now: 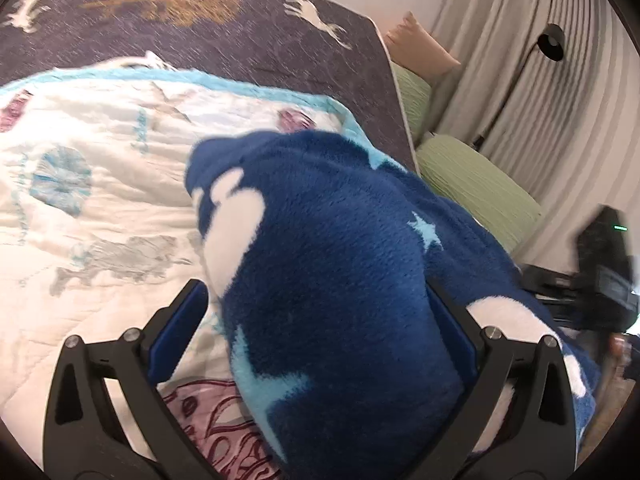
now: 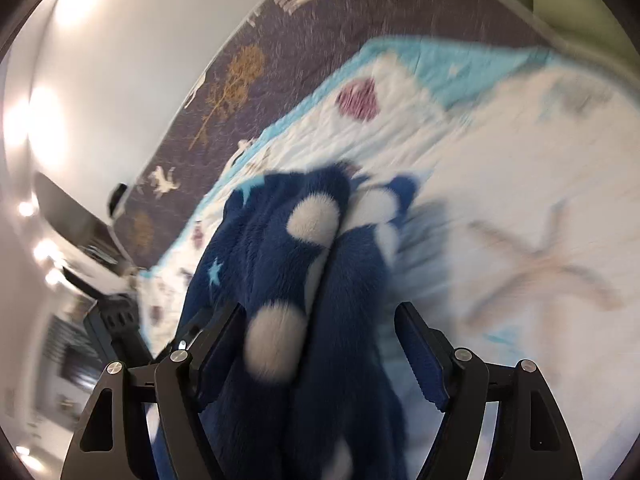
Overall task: Fold small clothes
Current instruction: 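Open both grippers and pull them back from the folded bundle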
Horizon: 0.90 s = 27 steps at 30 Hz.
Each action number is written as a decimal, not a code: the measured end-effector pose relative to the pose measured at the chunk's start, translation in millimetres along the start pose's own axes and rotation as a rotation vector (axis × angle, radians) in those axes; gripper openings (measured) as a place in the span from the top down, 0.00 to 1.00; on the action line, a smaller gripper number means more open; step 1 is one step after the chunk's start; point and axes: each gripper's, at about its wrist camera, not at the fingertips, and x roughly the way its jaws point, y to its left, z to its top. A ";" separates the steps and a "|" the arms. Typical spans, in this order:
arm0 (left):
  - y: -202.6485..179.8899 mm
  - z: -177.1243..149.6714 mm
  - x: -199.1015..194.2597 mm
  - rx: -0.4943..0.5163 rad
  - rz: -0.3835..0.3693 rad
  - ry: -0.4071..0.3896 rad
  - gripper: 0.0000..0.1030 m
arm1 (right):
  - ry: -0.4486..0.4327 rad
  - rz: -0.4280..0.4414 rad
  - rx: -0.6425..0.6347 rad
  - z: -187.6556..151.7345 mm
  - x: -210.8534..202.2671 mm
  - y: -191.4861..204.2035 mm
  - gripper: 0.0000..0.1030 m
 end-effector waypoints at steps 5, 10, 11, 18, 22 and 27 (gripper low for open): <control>-4.5 -0.4 -33.0 -0.064 0.066 -0.026 0.00 | -0.073 0.053 0.036 -35.7 -80.1 5.0 0.24; -29.4 -8.7 -95.4 0.010 0.075 -0.031 0.01 | -0.067 0.066 0.023 -89.5 -134.9 17.7 0.24; -36.7 -11.9 -107.8 0.041 0.079 -0.032 0.01 | -0.065 0.074 0.030 -102.1 -144.4 20.8 0.24; -99.2 -57.8 -208.0 0.266 0.138 -0.055 0.01 | -0.104 -0.072 -0.085 -182.5 -197.4 70.7 0.24; -134.5 -80.3 -266.9 0.313 0.229 -0.117 0.01 | -0.167 -0.259 -0.264 -226.6 -222.9 127.5 0.24; -164.1 -100.5 -317.9 0.343 0.280 -0.151 0.01 | -0.265 -0.286 -0.365 -260.8 -260.8 173.6 0.24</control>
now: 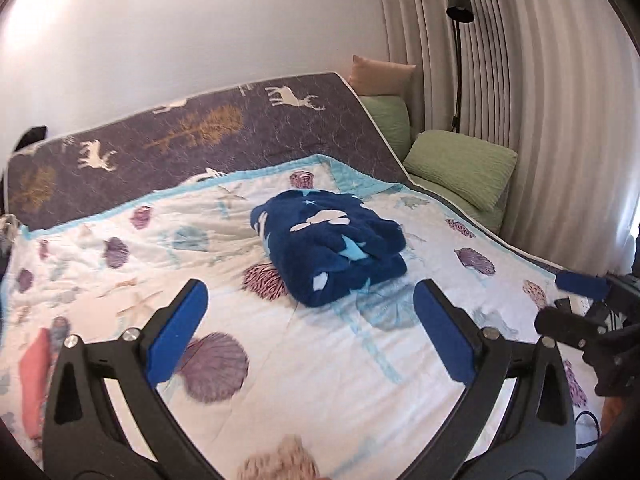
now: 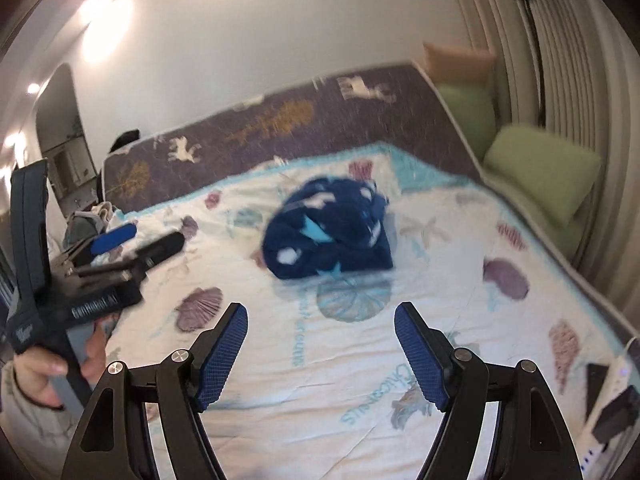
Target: Fold small clothes
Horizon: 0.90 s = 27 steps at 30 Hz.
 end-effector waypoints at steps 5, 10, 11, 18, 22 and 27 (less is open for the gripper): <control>-11.3 -10.9 -40.2 -0.029 0.097 -0.004 0.01 | -0.084 -0.051 -0.033 -10.9 -41.8 17.5 0.17; -27.0 -24.5 -66.7 0.004 0.122 0.010 0.01 | -0.105 -0.154 -0.048 -28.4 -65.4 19.8 0.13; -29.1 -26.3 -70.2 0.010 0.128 0.008 0.01 | -0.103 -0.162 -0.043 -31.1 -68.0 19.7 0.13; -37.0 -41.4 -84.7 0.023 0.168 0.033 0.01 | -0.093 -0.169 -0.003 -39.9 -76.4 22.3 0.08; -36.0 -46.3 -92.4 0.010 0.164 0.035 0.01 | -0.096 -0.149 0.007 -40.6 -80.4 27.4 0.08; -36.4 -47.9 -96.0 0.017 0.178 0.025 0.01 | -0.093 -0.131 0.020 -44.0 -83.1 30.5 0.08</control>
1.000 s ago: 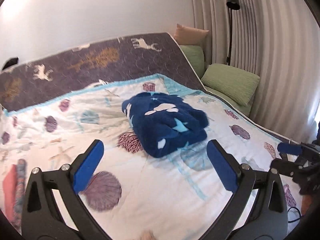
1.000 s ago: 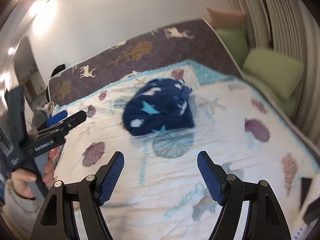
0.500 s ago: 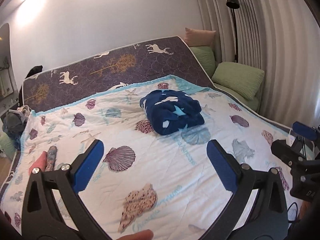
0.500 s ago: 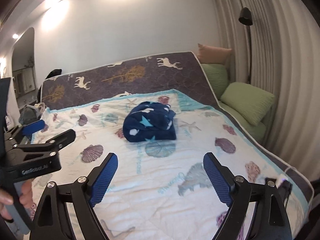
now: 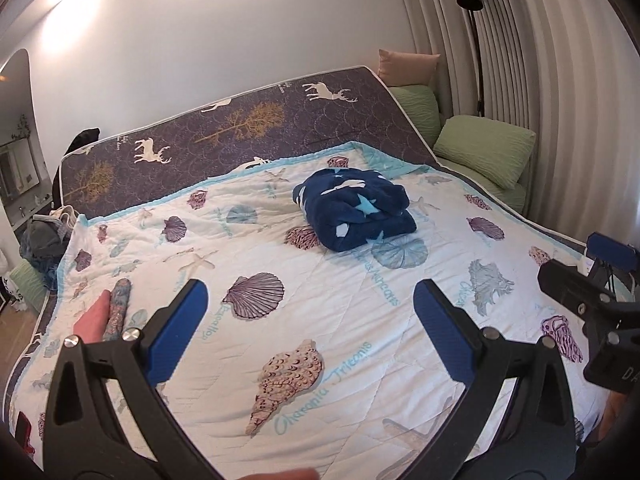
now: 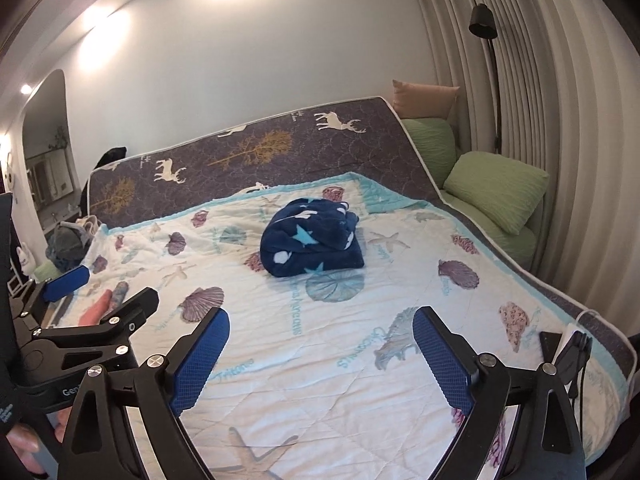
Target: Fold small clothes
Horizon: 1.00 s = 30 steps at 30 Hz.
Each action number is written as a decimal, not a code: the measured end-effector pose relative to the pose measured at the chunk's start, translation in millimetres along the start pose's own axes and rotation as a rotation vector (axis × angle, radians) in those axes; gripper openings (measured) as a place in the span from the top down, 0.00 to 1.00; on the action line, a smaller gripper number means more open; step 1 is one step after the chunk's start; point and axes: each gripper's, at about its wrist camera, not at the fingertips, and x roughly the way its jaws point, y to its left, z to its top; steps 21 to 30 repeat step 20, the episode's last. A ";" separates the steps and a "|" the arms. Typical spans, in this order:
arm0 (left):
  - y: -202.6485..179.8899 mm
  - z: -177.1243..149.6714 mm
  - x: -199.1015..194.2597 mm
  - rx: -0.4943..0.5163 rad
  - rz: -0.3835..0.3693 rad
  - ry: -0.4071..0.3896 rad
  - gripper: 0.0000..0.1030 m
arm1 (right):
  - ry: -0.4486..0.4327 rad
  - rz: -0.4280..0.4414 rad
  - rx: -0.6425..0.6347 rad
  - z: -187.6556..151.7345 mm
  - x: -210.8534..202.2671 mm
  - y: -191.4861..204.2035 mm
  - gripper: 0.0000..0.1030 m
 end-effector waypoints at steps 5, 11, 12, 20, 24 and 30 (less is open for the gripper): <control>-2.7 -0.1 -2.3 0.000 0.000 -0.001 0.01 | 0.014 0.000 0.012 -3.2 0.2 -1.1 0.08; -3.2 -0.2 -3.0 -0.010 -0.004 0.014 0.01 | 0.013 -0.006 0.006 -2.7 -0.6 -0.4 0.08; -3.5 -0.5 -3.1 -0.010 -0.003 0.015 0.01 | 0.014 -0.003 0.008 -2.9 -0.9 -0.4 0.08; -3.5 -1.3 -1.7 -0.013 -0.010 0.025 0.01 | 0.020 0.000 0.008 -4.5 -1.8 1.2 0.08; -3.5 -1.3 -1.7 -0.013 -0.010 0.025 0.01 | 0.020 0.000 0.008 -4.5 -1.8 1.2 0.08; -3.5 -1.3 -1.7 -0.013 -0.010 0.025 0.01 | 0.020 0.000 0.008 -4.5 -1.8 1.2 0.08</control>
